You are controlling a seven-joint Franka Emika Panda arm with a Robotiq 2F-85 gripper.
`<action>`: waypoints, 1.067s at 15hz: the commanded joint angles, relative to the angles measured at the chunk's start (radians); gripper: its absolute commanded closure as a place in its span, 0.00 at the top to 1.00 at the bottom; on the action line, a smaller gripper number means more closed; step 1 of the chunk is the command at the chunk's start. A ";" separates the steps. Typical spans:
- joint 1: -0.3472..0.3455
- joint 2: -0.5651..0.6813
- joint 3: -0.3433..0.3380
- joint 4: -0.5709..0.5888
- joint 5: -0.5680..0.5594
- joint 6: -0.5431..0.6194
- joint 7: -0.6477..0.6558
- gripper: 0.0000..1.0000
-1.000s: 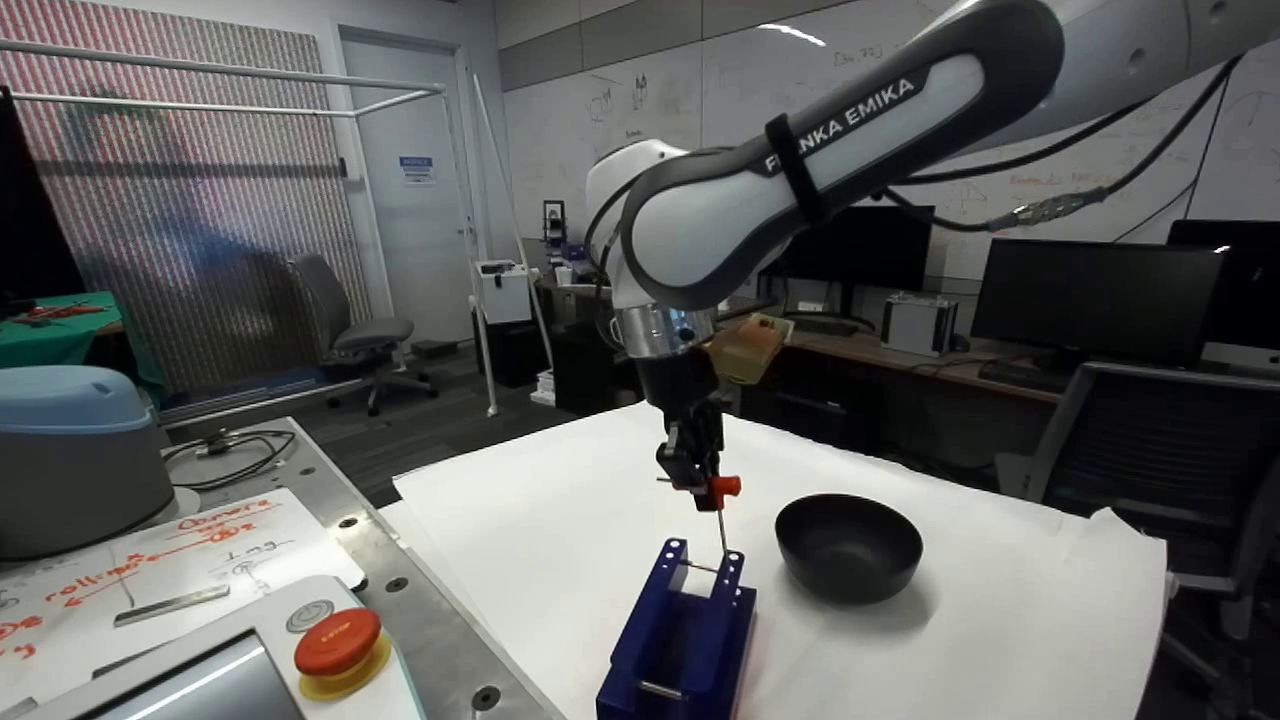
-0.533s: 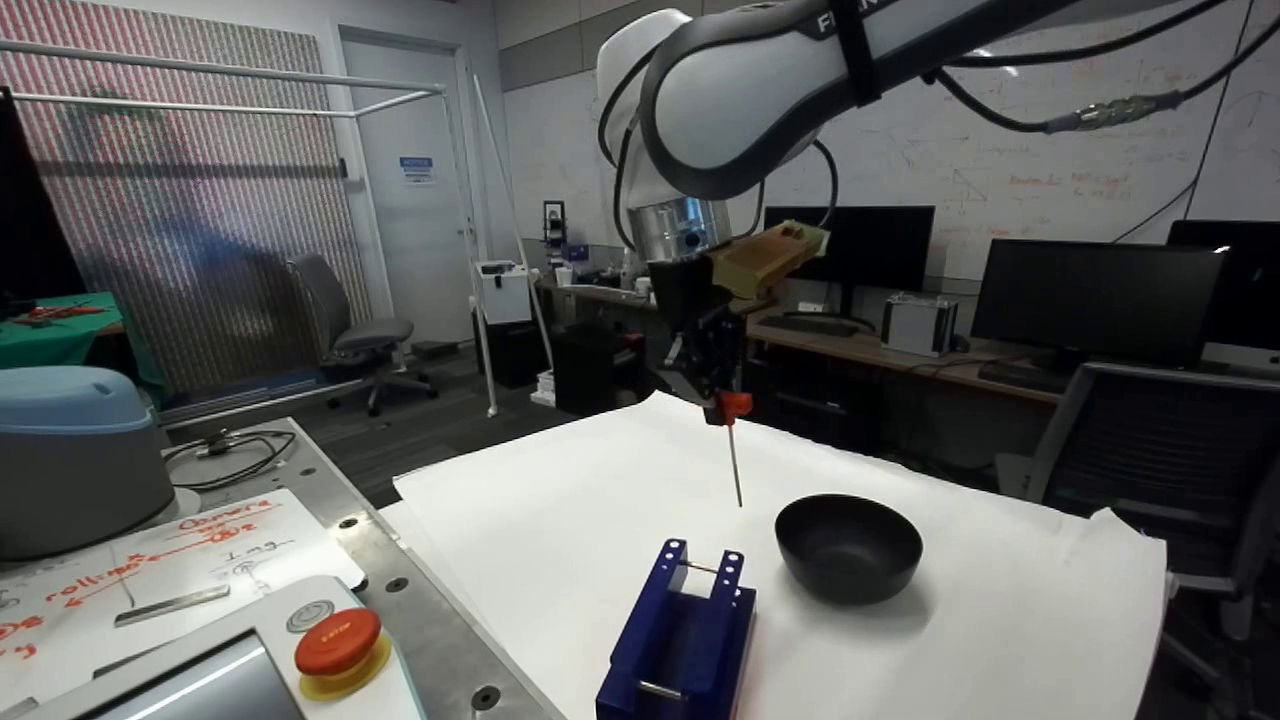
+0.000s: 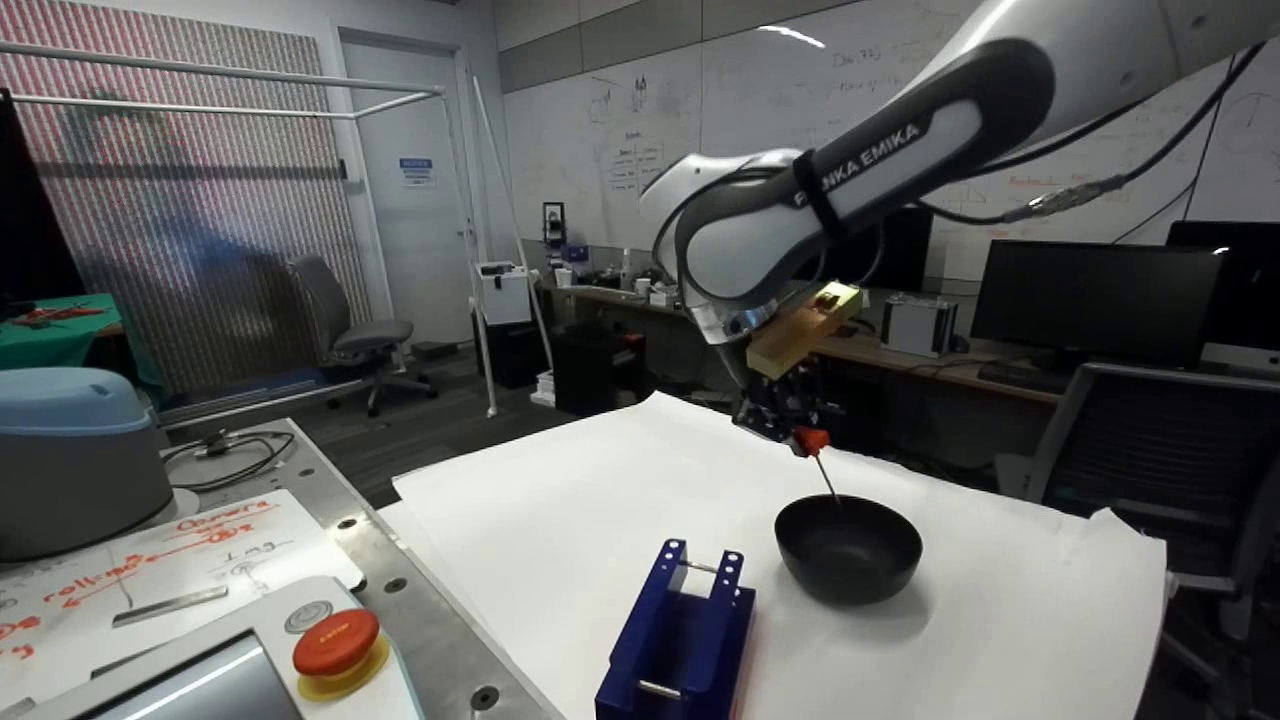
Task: Put the metal object with the orange handle in the black bowl
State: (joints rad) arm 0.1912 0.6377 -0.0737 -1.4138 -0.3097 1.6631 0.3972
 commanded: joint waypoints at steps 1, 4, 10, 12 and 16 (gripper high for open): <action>-0.002 0.121 -0.018 0.104 0.010 -0.124 0.055 0.15; -0.011 0.174 -0.012 0.146 0.034 -0.186 0.047 0.48; -0.049 0.087 0.048 0.099 0.101 -0.176 -0.145 0.81; -0.067 0.023 0.067 0.056 0.119 -0.154 -0.234 0.97; -0.125 -0.120 0.101 -0.039 0.176 -0.103 -0.402 1.00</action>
State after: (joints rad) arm 0.1171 0.6473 -0.0070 -1.3402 -0.1843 1.5094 0.1088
